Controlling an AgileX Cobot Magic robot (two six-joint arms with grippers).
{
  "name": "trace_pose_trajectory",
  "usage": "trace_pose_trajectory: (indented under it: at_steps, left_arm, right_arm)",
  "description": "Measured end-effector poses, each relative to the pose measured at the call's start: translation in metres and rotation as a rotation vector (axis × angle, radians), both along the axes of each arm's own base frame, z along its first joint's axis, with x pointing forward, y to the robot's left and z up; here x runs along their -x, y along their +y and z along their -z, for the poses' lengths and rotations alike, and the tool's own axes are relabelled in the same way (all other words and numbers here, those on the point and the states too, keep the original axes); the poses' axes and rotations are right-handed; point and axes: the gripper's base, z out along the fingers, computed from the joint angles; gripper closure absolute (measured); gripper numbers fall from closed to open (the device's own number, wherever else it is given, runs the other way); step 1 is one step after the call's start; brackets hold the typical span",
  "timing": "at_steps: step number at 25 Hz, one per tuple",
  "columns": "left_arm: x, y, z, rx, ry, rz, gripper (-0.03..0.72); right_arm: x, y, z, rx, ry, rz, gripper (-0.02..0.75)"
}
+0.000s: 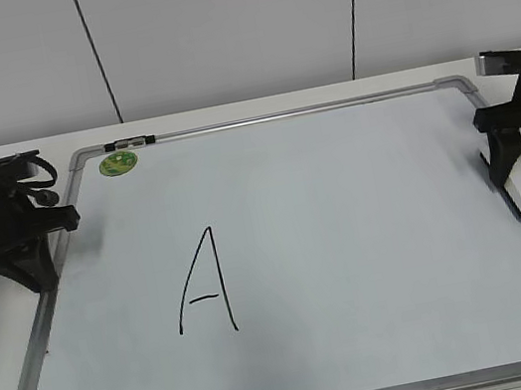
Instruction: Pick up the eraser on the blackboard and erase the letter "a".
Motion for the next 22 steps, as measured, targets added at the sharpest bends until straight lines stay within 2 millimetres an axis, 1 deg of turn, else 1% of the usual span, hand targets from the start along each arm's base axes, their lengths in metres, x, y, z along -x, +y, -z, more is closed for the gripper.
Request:
trace_pose_trajectory:
  at_steps: [6,11,17,20,22]
  left_arm:
    - [0.0,0.0,0.0,0.0,0.0,0.0,0.633]
    - [0.0,0.0,0.0,0.0,0.0,0.0,0.633]
    - [0.0,0.0,0.0,0.0,0.0,0.0,0.633]
    - [0.0,0.0,0.0,0.0,0.0,0.0,0.633]
    - [0.0,0.0,0.0,0.0,0.0,0.0,0.633]
  right_arm:
    - [0.0,0.0,0.001,-0.002,-0.001,-0.013,0.195]
    - [-0.001,0.002,0.002,-0.039,-0.011,-0.063,0.094]
    - [-0.001,0.003,0.002,-0.05,-0.016,-0.07,0.076]
    - [-0.005,0.002,-0.001,-0.048,-0.029,-0.07,0.075]
    - [-0.01,0.0,-0.006,-0.043,-0.057,-0.067,0.075]
